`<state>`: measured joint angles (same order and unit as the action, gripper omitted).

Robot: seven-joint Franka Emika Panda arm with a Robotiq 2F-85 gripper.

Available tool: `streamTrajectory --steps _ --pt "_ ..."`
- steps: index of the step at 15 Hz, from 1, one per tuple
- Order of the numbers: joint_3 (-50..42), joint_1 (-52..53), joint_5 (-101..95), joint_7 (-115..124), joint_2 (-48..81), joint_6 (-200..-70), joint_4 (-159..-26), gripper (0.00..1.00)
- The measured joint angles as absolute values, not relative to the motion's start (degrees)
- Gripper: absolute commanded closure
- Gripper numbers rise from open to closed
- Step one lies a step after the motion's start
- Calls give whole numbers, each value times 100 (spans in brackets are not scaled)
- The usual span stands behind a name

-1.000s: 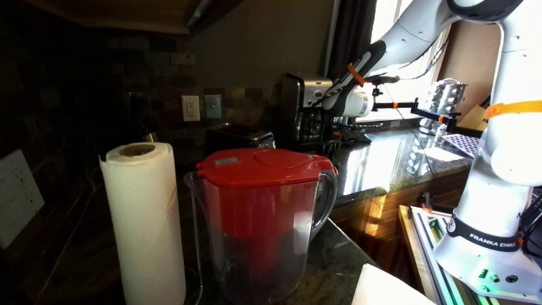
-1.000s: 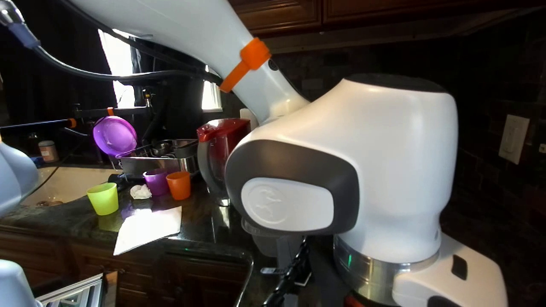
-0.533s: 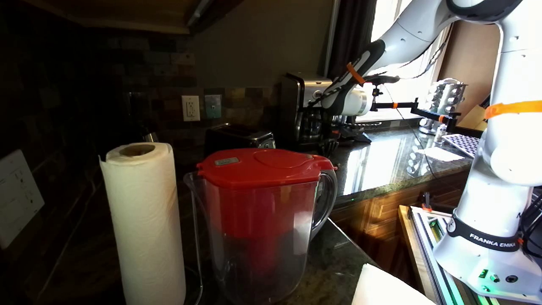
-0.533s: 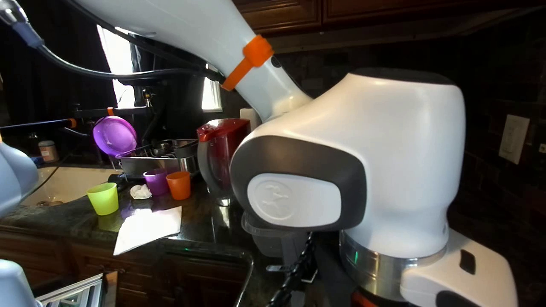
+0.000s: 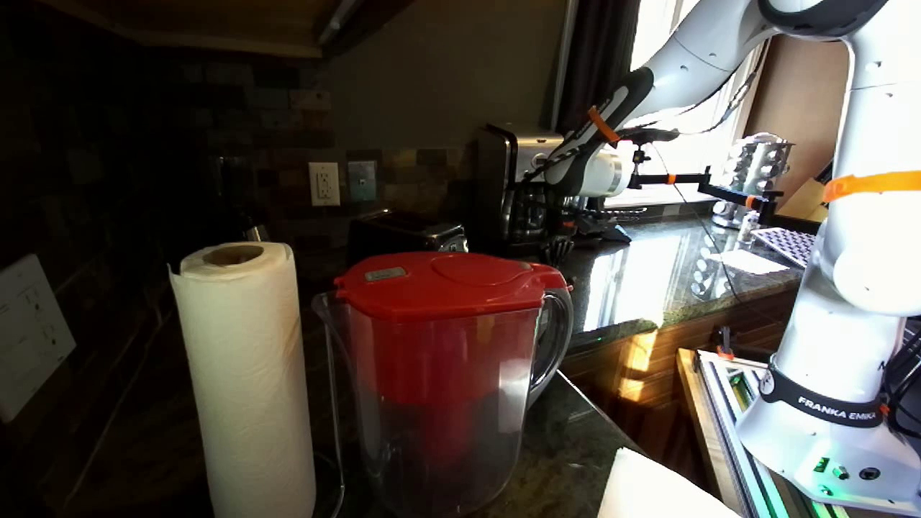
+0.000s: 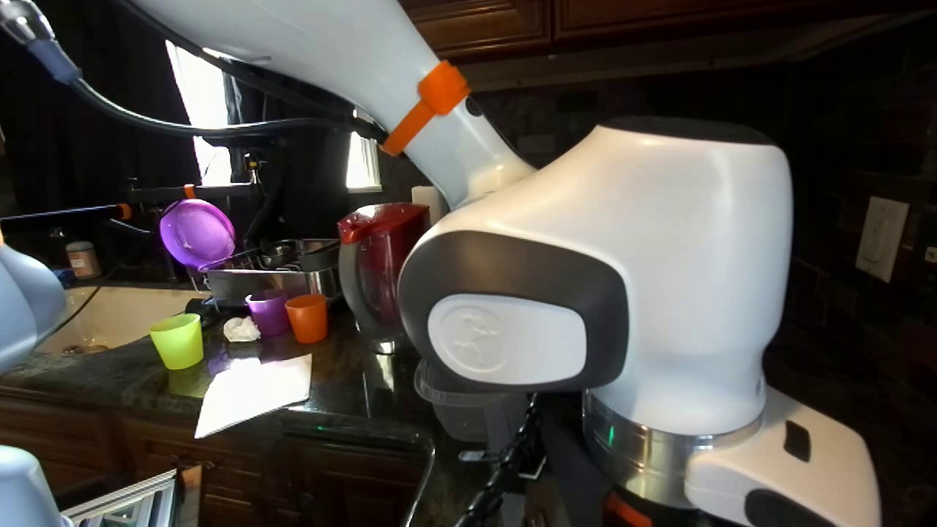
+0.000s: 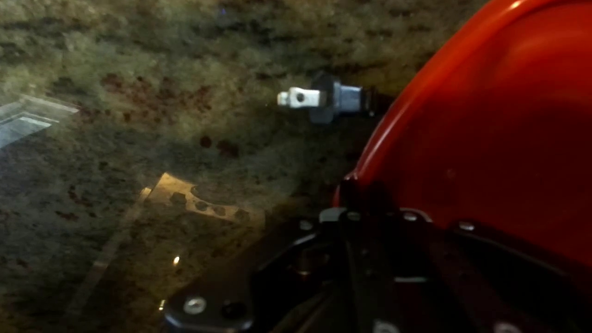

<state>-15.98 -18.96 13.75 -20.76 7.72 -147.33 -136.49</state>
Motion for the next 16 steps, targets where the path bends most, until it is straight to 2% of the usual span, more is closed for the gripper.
streamTrajectory --steps 16 --pt "-1586 -1893 934 -2062 117 -14726 -13911 98"
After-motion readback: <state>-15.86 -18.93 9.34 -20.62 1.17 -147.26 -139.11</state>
